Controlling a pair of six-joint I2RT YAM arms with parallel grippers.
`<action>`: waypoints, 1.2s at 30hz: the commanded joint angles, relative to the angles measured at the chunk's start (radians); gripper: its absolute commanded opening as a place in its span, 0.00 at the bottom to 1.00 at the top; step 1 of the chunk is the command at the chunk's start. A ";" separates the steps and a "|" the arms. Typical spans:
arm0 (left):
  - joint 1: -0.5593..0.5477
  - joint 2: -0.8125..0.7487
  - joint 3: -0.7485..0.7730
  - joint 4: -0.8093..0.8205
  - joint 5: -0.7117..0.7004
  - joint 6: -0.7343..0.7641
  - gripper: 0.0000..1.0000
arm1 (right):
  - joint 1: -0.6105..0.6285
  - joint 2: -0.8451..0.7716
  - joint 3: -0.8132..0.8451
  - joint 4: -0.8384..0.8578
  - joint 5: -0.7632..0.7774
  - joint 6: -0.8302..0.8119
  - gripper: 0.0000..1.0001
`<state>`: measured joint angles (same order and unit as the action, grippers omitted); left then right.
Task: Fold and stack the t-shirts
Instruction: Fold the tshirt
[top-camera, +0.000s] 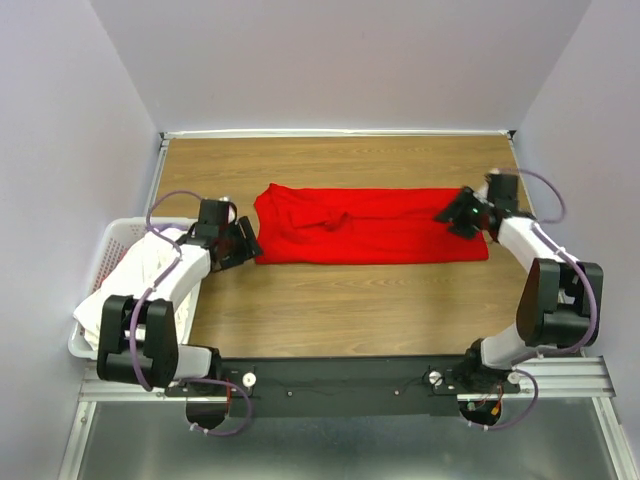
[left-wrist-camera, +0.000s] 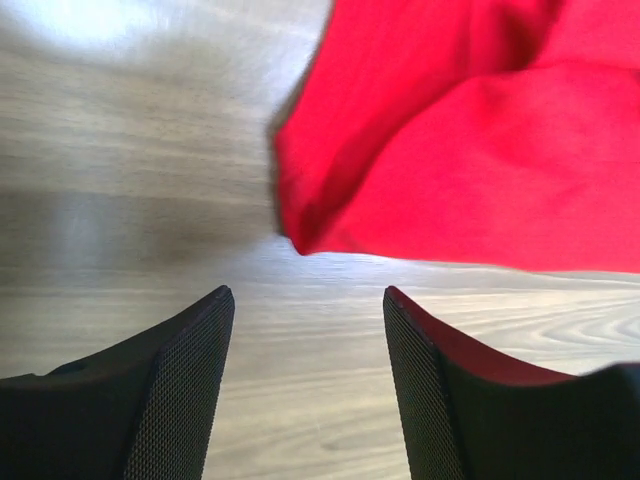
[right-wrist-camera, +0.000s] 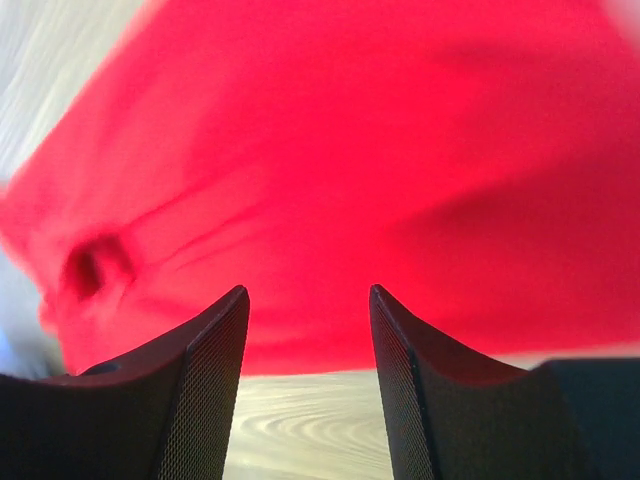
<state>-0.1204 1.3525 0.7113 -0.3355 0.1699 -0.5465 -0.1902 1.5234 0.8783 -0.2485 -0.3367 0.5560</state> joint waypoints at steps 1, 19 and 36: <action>-0.030 -0.061 0.109 -0.043 -0.047 0.014 0.70 | 0.231 -0.002 0.134 -0.060 0.036 -0.158 0.59; -0.269 0.373 0.274 0.093 -0.059 0.077 0.25 | 0.839 0.523 0.761 -0.173 0.260 -0.671 0.82; -0.265 0.278 0.091 0.037 -0.102 0.055 0.20 | 0.913 0.796 0.964 -0.206 0.445 -0.768 0.82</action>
<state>-0.3862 1.6444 0.8482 -0.1383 0.1192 -0.5243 0.7189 2.2765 1.7927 -0.4274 -0.0032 -0.1856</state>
